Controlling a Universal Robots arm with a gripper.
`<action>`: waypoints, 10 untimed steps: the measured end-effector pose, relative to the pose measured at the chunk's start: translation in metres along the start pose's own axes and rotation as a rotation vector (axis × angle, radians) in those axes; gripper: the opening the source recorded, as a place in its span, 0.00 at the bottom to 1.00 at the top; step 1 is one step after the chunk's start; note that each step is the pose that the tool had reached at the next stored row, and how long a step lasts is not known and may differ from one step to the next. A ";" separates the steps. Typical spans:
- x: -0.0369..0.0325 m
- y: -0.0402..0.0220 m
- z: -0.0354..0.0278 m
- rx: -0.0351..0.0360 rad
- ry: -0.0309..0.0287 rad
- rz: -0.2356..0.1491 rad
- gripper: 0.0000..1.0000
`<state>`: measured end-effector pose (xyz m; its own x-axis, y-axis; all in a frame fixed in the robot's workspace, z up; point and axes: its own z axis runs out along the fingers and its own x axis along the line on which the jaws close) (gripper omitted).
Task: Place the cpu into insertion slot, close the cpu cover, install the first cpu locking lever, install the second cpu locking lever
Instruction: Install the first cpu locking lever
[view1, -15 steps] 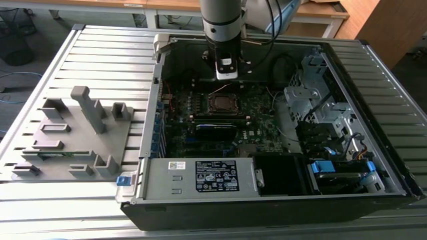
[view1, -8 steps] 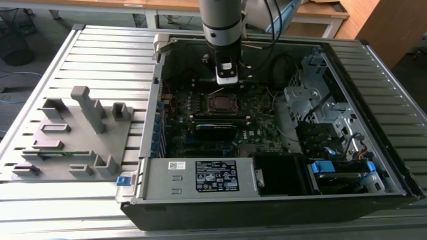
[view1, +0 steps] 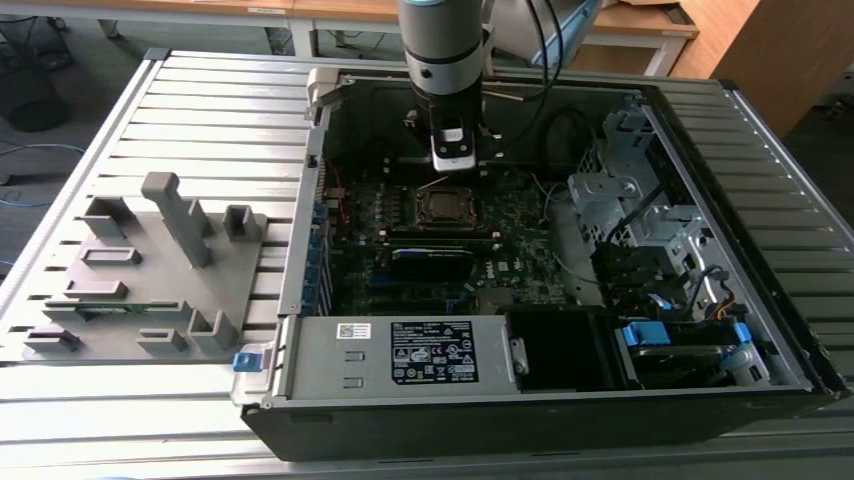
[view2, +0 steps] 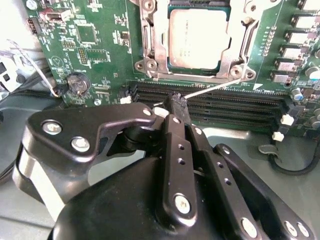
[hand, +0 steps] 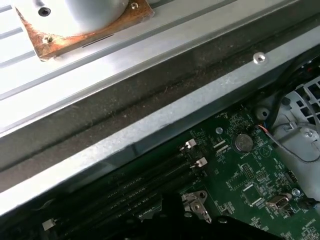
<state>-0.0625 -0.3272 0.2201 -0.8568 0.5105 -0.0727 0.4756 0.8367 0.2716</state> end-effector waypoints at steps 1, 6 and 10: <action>0.0001 -0.0003 0.0012 0.0001 0.0001 0.000 0.10; 0.0011 -0.0010 0.0072 0.0002 0.0000 0.000 0.10; 0.0023 -0.0004 0.0109 0.0005 -0.0004 0.002 0.10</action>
<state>-0.0625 -0.3242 0.2094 -0.8557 0.5123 -0.0725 0.4774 0.8358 0.2712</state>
